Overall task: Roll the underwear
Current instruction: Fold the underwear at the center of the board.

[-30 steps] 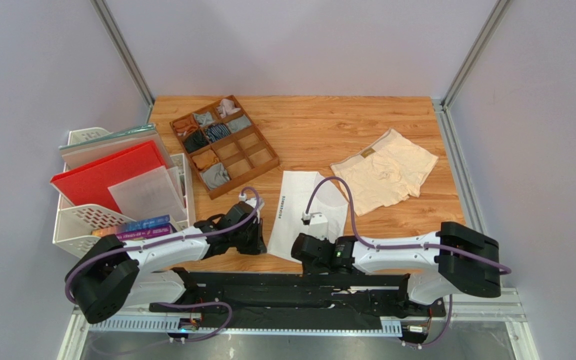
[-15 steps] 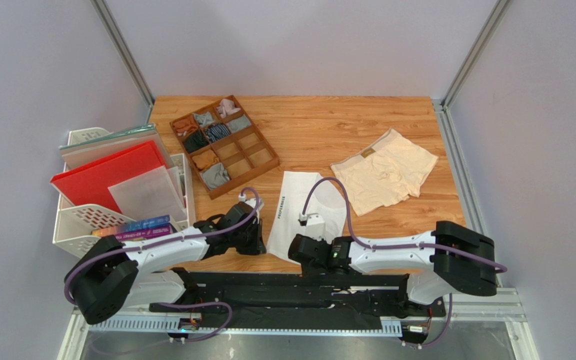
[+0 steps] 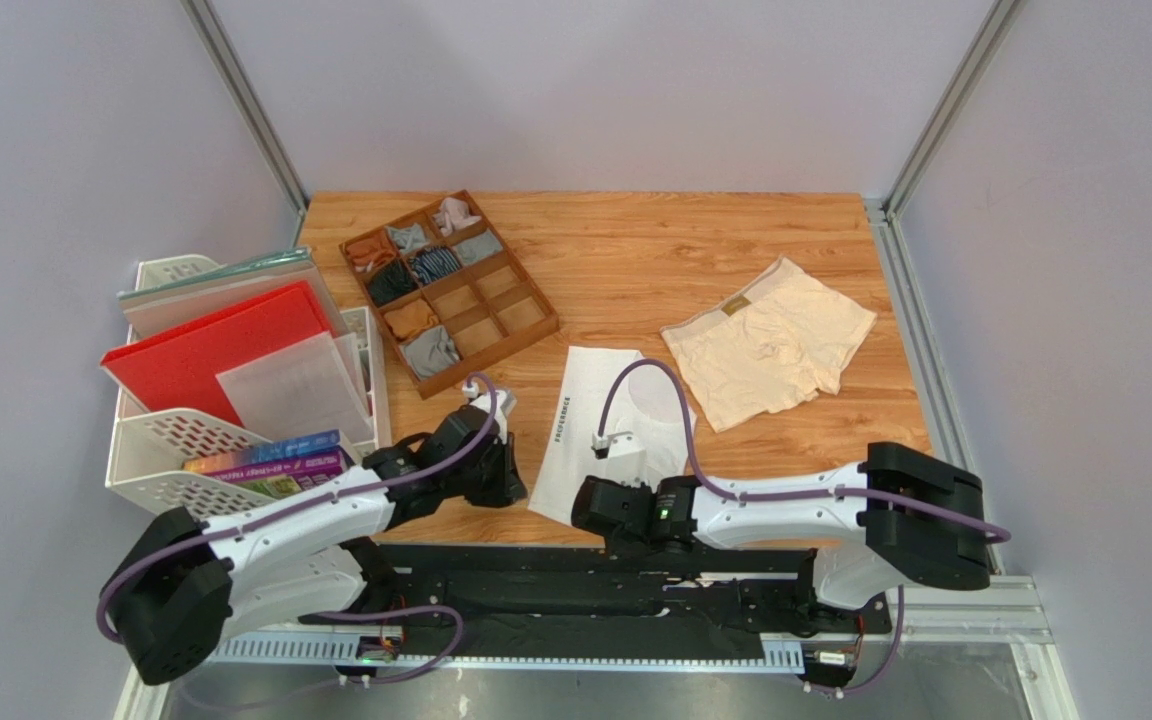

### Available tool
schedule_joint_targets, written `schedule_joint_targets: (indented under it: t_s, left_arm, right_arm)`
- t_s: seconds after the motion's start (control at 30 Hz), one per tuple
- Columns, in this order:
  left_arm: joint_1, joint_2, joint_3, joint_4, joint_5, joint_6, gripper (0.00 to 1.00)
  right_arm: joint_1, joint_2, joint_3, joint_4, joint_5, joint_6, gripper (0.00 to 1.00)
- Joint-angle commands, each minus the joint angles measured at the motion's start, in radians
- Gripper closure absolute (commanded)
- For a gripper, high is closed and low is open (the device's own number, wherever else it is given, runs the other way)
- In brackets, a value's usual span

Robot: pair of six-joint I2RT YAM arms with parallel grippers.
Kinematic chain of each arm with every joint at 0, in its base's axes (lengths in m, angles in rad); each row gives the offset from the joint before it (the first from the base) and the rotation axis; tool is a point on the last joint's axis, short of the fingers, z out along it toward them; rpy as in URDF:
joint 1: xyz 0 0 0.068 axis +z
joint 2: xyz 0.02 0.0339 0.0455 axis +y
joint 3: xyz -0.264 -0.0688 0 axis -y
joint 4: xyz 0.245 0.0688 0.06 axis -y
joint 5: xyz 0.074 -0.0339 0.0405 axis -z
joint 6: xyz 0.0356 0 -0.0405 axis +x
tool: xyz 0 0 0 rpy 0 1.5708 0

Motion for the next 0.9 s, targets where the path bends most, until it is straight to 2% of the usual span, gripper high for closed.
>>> schedule_joint_targets:
  t_s: [0.0,0.17,0.23,0.3,0.4,0.43,0.53,0.7,0.87]
  left_arm:
    - [-0.006,-0.065,-0.005,-0.04,-0.026,-0.006,1.0]
    - [-0.006,-0.05,-0.009,-0.048,0.009,-0.02,1.0]
    - [-0.006,-0.018,-0.022,-0.025,0.041,-0.026,0.93]
    - [-0.006,0.004,-0.029,0.003,0.056,-0.037,0.92]
    - [-0.006,0.038,-0.023,0.003,0.056,-0.036,0.83]
    - [-0.006,0.039,-0.023,0.0,0.056,-0.034,0.76]
    - [-0.006,0.042,-0.025,0.0,0.059,-0.037,0.67]
    - [-0.005,0.046,-0.048,0.038,0.056,-0.057,0.63]
    - [-0.006,0.061,-0.06,0.082,0.067,-0.074,0.63]
  right_arm:
    - [0.016,-0.019,0.054,-0.038,0.033,-0.003,1.0]
    - [0.018,-0.051,0.057,-0.044,0.042,-0.003,1.0]
    - [0.018,-0.045,0.054,-0.042,0.042,0.001,1.0]
    - [0.018,-0.041,0.05,-0.036,0.036,0.003,1.0]
    - [0.018,-0.032,0.045,-0.032,0.03,0.007,1.0]
    - [0.018,-0.032,0.042,-0.029,0.03,0.01,1.0]
    - [0.018,-0.036,0.038,-0.024,0.033,0.012,1.0]
    - [0.018,-0.033,0.037,-0.018,0.032,0.014,1.0]
    - [0.018,-0.032,0.036,-0.015,0.03,0.012,1.0]
